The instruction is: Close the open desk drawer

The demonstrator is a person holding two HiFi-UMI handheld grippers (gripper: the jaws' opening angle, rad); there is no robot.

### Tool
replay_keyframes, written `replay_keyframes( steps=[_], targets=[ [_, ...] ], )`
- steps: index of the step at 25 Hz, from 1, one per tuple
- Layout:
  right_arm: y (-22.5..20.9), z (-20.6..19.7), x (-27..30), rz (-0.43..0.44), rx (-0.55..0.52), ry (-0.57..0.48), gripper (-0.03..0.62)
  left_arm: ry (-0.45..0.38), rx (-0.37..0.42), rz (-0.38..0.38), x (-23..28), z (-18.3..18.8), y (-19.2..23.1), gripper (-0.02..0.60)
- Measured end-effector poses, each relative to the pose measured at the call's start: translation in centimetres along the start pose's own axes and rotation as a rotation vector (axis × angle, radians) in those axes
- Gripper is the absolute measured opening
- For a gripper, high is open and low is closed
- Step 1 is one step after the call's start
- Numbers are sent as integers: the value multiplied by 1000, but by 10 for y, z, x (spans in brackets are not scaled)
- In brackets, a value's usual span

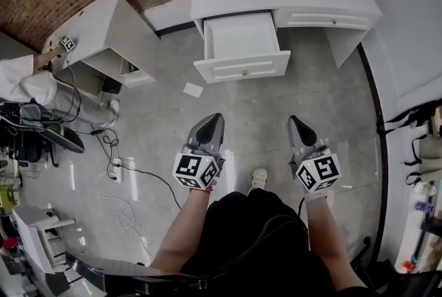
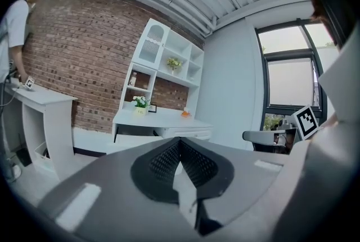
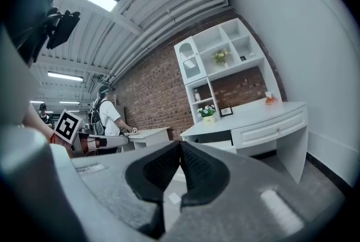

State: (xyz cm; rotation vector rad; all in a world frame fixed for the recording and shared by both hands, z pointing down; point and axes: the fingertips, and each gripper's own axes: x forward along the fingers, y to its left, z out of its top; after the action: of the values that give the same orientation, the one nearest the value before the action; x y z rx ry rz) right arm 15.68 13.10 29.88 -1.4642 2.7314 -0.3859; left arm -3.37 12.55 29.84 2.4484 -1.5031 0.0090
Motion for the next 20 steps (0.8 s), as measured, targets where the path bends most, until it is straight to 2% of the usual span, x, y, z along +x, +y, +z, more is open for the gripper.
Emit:
replay_keyframes(
  steps=[5,9,17,20],
  targets=[
    [-20,-13,13,17,1,21,0,9,-13,-16,30,-13,-8,2],
    [-18,-28,27,40,19,45,0,26,-22,-23,43,-22,-7,2],
    [-30,-54,72,88,6,47,-2,5,-23,-26,91,-50,18,2],
    [-44,-66,96,79,-16,53,0,11,-31,-30,118,-67,28,2]
  ],
)
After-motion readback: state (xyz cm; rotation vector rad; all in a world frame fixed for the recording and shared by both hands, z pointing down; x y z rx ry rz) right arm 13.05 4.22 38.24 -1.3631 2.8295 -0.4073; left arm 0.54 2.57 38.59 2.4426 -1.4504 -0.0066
